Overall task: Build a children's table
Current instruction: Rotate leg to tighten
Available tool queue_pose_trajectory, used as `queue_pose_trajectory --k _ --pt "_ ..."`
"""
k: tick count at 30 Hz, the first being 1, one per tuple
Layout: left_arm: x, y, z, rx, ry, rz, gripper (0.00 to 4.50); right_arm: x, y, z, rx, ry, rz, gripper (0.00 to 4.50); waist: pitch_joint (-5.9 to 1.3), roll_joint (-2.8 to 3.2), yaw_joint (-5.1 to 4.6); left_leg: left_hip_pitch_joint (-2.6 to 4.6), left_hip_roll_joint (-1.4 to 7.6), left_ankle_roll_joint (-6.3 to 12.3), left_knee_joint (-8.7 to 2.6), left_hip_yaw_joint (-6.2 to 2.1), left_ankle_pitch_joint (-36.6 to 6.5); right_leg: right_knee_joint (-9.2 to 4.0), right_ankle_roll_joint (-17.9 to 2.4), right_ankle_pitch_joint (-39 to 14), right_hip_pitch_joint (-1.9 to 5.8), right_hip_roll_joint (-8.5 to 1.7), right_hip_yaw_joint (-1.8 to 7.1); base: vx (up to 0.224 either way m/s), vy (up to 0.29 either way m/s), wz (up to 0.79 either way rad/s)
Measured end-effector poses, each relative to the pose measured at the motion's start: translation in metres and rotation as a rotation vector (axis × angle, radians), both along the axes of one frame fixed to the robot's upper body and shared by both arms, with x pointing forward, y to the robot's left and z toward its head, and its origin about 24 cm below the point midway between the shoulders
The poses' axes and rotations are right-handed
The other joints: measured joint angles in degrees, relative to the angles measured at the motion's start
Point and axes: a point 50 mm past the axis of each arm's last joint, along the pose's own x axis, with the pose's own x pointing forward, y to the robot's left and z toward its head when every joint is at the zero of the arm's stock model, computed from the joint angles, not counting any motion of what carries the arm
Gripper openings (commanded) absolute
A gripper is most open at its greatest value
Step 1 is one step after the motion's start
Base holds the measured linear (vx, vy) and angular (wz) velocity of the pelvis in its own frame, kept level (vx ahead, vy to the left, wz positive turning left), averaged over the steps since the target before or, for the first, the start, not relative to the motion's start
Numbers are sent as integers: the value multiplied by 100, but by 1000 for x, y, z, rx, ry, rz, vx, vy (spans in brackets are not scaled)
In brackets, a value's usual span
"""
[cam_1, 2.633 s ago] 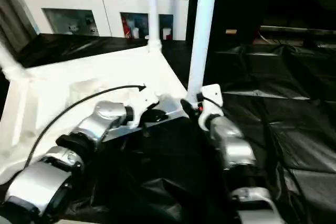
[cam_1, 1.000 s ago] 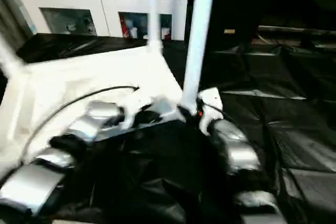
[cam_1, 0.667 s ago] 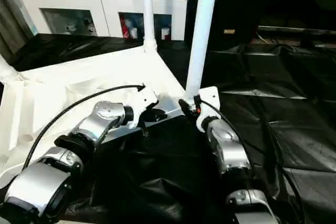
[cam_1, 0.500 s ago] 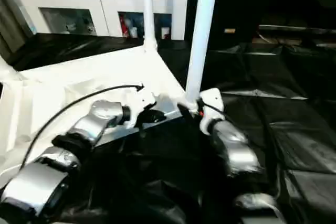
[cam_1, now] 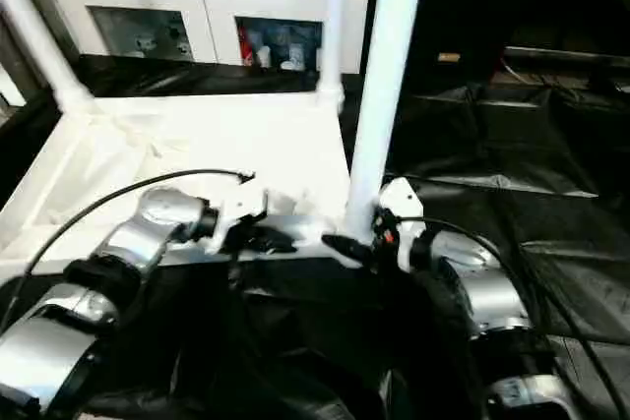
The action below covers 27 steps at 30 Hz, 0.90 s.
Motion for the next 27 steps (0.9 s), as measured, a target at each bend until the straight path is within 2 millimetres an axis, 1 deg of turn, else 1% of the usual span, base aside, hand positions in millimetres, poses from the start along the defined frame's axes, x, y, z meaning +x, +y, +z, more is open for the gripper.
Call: queue_pose_trajectory --k 1,2,9,14,18,19,20,22,24,27 --pt "0 1 0 1 0 0 0 0 0 0 2 2 7 345 0 0 2 0 0 0 0 0 0 0 0 0 0 0 0 0 0 0" --pt "0 2 0 4 -1 1 0 -1 0 0 4 5 12 345 0 0 4 1 0 0 -1 0 0 1 0 0 0 0 0 0 0 0" --pt "-1 4 1 3 -5 -7 0 -2 2 -1 16 13 32 282 0 0 22 0 1 0 -2 1 0 1 0 -1 -2 1 -2 0 0 0" --pt "-2 2 0 -1 -5 -4 0 -3 3 -2 26 14 16 273 0 0 22 2 2 0 -1 1 0 2 1 0 -1 1 -1 0 0 0" --pt "6 -7 -2 -5 -37 117 0 8 9 -9 62 -2 -195 272 -1 -10 -26 8 -1 -1 3 1 1 6 0 1 2 0 4 0 0 0" --pt "9 -12 -3 -8 -46 159 0 13 12 -11 66 -7 -280 272 -3 -14 -62 10 -4 -1 4 0 1 5 0 1 4 0 7 0 0 0" --pt "11 -16 -3 -7 -51 187 0 17 14 -13 71 -9 -345 272 -5 -19 -83 11 -5 -1 4 0 1 4 0 1 6 0 9 0 0 0" --pt "16 -28 -3 -3 -70 261 0 28 23 -14 85 -19 -530 272 -5 -21 -123 11 -8 -2 3 0 1 -2 1 0 5 0 12 0 0 0" --pt "18 -36 -3 -2 -75 299 0 33 27 -14 86 -22 -629 272 -5 -22 -143 14 -11 -3 3 -1 1 -4 21 -12 8 -1 15 0 0 0" --pt "19 -42 -4 1 -88 348 0 40 35 -15 74 -25 -738 272 -7 -19 -170 17 -12 -3 2 -5 1 -4 26 -14 12 0 13 0 0 0"
